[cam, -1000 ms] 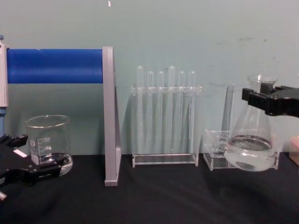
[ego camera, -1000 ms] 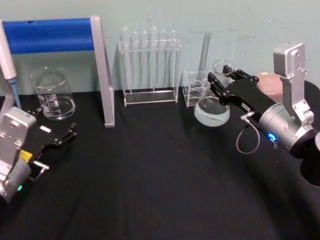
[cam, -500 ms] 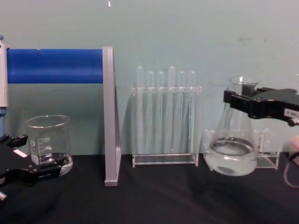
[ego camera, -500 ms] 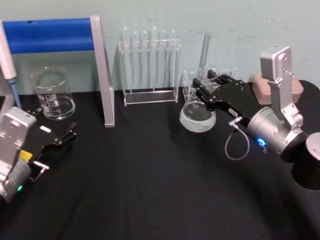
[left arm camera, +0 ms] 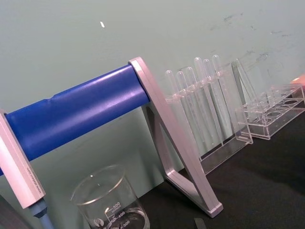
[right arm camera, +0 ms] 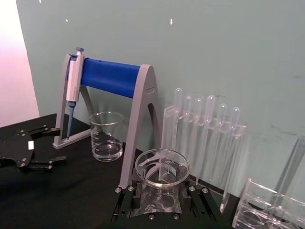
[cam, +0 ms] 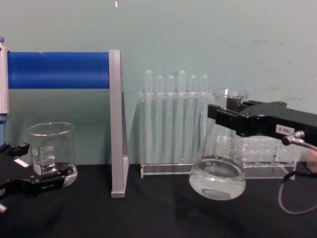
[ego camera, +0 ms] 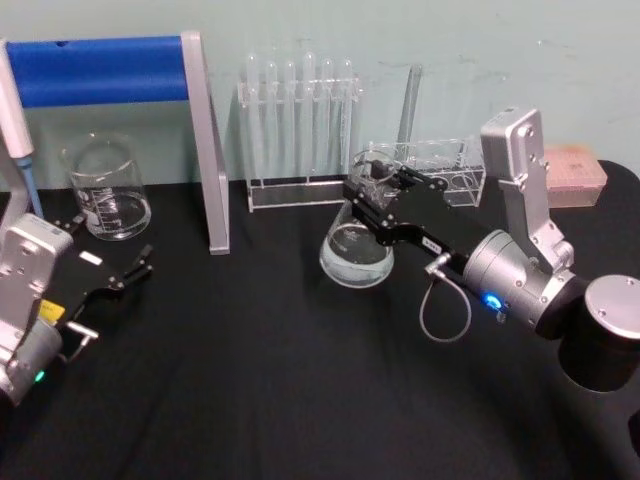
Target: Grasp the erlenmeyer flask with one hand, shake it three times, then place it back.
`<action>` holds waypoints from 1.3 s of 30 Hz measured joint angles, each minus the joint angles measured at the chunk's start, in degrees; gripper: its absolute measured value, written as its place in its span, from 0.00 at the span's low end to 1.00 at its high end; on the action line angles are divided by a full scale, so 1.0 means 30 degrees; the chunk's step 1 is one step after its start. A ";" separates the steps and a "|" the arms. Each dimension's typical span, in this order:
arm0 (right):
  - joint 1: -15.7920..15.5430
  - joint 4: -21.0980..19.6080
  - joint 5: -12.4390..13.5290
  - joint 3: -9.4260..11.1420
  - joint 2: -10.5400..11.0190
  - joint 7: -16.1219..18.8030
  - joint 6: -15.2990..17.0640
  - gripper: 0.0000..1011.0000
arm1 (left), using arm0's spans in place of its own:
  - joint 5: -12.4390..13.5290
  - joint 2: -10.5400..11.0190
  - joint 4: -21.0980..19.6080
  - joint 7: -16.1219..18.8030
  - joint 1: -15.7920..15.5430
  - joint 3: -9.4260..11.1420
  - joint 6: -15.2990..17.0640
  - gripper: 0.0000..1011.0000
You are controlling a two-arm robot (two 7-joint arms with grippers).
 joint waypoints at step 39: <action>0.0168 0.1440 -0.0033 -0.1034 -0.0068 0.0163 -0.0056 0.45 | -0.0001 0.0000 0.0000 0.0000 0.0000 -0.0001 0.0001 0.99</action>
